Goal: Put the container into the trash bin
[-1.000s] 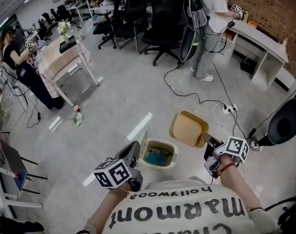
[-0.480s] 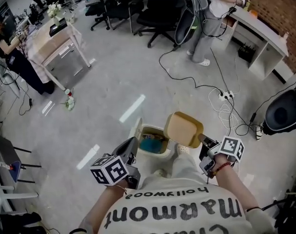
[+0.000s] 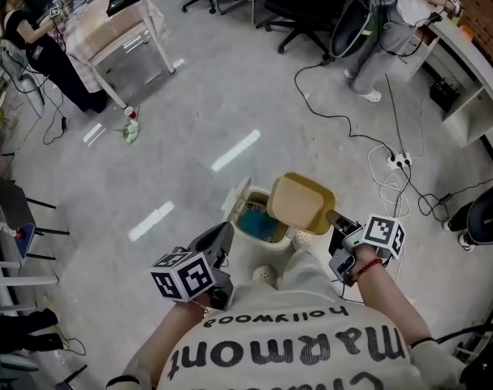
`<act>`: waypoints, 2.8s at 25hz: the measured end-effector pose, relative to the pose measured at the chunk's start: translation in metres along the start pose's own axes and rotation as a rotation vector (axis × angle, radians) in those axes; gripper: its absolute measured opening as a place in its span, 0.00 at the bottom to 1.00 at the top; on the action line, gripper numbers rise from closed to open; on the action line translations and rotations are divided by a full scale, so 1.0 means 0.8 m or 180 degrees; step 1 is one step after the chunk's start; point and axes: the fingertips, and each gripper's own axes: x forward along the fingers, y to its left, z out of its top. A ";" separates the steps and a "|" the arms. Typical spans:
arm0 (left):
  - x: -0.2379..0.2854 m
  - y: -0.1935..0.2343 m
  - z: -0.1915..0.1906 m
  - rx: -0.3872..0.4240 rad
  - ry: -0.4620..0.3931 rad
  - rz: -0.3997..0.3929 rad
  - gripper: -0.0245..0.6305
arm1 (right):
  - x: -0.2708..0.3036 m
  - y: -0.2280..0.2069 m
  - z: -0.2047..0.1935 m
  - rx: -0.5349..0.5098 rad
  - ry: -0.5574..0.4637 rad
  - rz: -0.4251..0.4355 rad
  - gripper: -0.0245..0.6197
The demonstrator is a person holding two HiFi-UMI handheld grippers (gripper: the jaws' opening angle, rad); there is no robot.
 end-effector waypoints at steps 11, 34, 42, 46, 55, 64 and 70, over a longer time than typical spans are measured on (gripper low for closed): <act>0.057 0.020 -0.036 0.0140 0.0011 0.0170 0.04 | 0.084 -0.037 0.008 -0.0325 0.0940 -0.0412 0.07; 0.169 0.162 -0.227 -0.0352 0.0730 0.1326 0.04 | 0.306 -0.214 -0.026 -0.1104 0.2072 -0.1205 0.07; 0.184 0.213 -0.285 -0.0073 0.1207 0.1631 0.04 | 0.322 -0.267 -0.068 -0.1288 0.1902 -0.1924 0.07; 0.182 0.215 -0.309 -0.0149 0.1332 0.1445 0.04 | 0.322 -0.281 -0.096 -0.1373 0.1897 -0.2188 0.07; 0.140 0.248 -0.337 -0.0556 0.1106 0.1600 0.04 | 0.337 -0.305 -0.091 -0.1482 0.1511 -0.2426 0.07; 0.128 0.251 -0.356 -0.0653 0.1046 0.1600 0.04 | 0.352 -0.310 -0.090 -0.1575 0.1388 -0.2569 0.07; 0.126 0.255 -0.363 -0.0677 0.1017 0.1587 0.04 | 0.364 -0.313 -0.088 -0.1624 0.1290 -0.2598 0.07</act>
